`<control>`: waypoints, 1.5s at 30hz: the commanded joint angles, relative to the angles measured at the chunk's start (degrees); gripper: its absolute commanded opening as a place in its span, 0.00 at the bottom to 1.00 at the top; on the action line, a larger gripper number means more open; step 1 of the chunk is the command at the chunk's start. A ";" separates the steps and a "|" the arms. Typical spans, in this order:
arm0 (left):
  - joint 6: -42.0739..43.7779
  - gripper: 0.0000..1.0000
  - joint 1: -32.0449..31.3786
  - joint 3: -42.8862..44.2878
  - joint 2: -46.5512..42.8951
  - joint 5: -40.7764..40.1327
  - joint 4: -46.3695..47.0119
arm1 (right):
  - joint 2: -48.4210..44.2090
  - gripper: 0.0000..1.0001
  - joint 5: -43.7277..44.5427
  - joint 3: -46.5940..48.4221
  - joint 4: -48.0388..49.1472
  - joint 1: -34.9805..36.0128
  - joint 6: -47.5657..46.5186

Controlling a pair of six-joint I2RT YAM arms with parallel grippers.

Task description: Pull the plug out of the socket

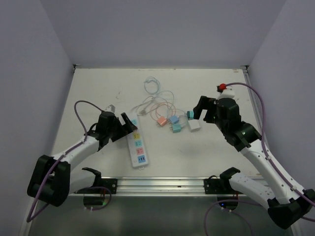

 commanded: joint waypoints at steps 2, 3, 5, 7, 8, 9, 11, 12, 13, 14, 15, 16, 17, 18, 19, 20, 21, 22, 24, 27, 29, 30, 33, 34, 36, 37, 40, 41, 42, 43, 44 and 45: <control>6.47 0.99 0.93 5.92 -8.21 -15.83 -14.46 | -3.92 0.99 10.43 4.67 -7.64 -0.17 -4.28; 7.00 1.00 0.93 6.71 -9.37 -17.17 -16.13 | -4.63 0.99 11.74 5.63 -9.30 -0.17 -4.55; 8.67 1.00 1.01 9.87 -13.22 -19.72 -21.05 | -5.77 0.99 15.08 6.86 -11.16 -0.17 -5.07; 9.90 1.00 1.01 13.98 -15.96 -23.24 -25.95 | -8.05 0.99 16.76 8.88 -13.27 -0.17 -5.95; 11.39 1.00 1.01 15.75 -18.58 -25.69 -27.73 | -8.93 0.99 18.94 9.58 -13.89 -0.17 -6.30; 12.18 0.99 1.01 19.86 -19.74 -26.84 -29.49 | -10.42 0.99 19.92 11.24 -14.94 -0.17 -6.74; 14.99 1.00 1.01 24.36 -22.98 -30.52 -33.88 | -11.83 0.99 22.12 12.84 -15.73 -0.17 -8.67; 15.79 1.00 1.01 29.00 -23.87 -31.85 -35.38 | -13.15 0.99 22.56 14.41 -16.43 -0.17 -9.46; 16.41 1.00 1.01 31.39 -24.58 -33.34 -38.09 | -13.77 0.99 22.57 15.12 -16.79 -0.17 -11.21; 18.06 0.99 1.01 33.68 -25.89 -35.79 -39.42 | -14.38 0.99 22.39 15.65 -16.88 -0.17 -12.10; 18.78 1.00 1.01 35.96 -26.34 -36.86 -40.48 | -15.17 0.99 22.57 16.70 -17.14 -0.17 -12.89; 19.57 0.99 1.01 40.16 -26.78 -37.83 -42.32 | -16.66 0.99 22.65 17.15 -17.32 -0.17 -13.85; 21.23 1.00 1.01 42.03 -27.48 -39.32 -43.12 | -17.46 0.99 22.83 17.59 -17.32 -0.17 -14.39; 21.85 0.99 1.01 45.71 -27.83 -39.86 -44.26 | -18.16 0.99 23.00 18.29 -17.32 -0.08 -14.91; 22.56 0.99 1.01 47.40 -28.10 -40.21 -44.70 | -18.86 0.99 23.18 18.64 -17.15 -0.17 -15.96; 24.13 0.99 1.01 48.89 -28.79 -40.56 -44.80 | -20.35 0.99 23.44 18.99 -17.14 -0.08 -16.50; 25.02 0.99 1.01 51.43 -29.32 -40.48 -44.88 | -20.97 0.99 23.62 19.52 -16.62 -0.17 -17.11; 25.81 1.00 1.01 52.59 -29.68 -40.22 -44.80 | -21.68 0.99 23.62 19.78 -16.36 -0.17 -18.33; 27.92 0.99 1.01 55.65 -30.82 -39.34 -44.80 | -23.70 0.99 23.53 20.14 -15.30 -0.17 -19.57; 29.33 1.00 1.01 58.21 -32.31 -40.30 -44.97 | -25.99 0.99 23.80 20.40 -13.98 -0.08 -21.77; 29.16 1.00 1.01 58.49 -33.89 -42.83 -44.80 | -27.13 0.99 23.97 20.23 -13.45 -0.08 -22.21; 28.98 1.00 1.01 58.49 -34.42 -43.37 -44.62 | -28.09 0.99 24.06 19.88 -13.02 -0.08 -22.30; 28.54 1.00 1.01 58.14 -36.36 -44.34 -44.18 | -30.37 0.99 24.24 18.30 -11.44 -0.17 -23.18; 28.45 1.00 1.01 58.14 -36.79 -44.60 -44.01 | -30.91 0.99 24.15 17.86 -11.00 -0.17 -23.35; 28.10 1.00 1.01 58.05 -37.85 -45.31 -43.92 | -31.79 0.99 23.89 16.98 -10.29 -0.08 -23.53; 27.93 1.00 1.01 57.96 -38.55 -45.48 -43.83 | -31.97 0.99 23.80 16.89 -10.20 -0.08 -23.53; 27.66 1.00 1.01 57.17 -39.52 -46.10 -43.13 | -32.14 0.99 23.80 16.53 -9.85 -0.08 -23.62; 27.57 1.00 1.01 56.99 -39.70 -46.36 -43.13 | -32.23 0.99 23.80 16.36 -9.67 -0.08 -23.62; 27.57 0.99 1.01 56.56 -39.87 -46.54 -43.04 | -32.14 0.99 23.62 16.27 -9.67 -0.08 -23.62; 27.49 1.00 1.01 56.29 -39.96 -46.71 -42.86 | -32.23 0.99 23.45 16.27 -9.59 -0.17 -23.62; 27.40 1.00 1.01 56.03 -40.05 -46.80 -42.95 | -32.23 0.99 23.36 16.01 -9.50 -0.17 -23.62; 27.31 1.00 1.01 55.50 -40.05 -46.80 -42.78 | -32.14 0.99 23.10 16.01 -9.41 -0.08 -23.62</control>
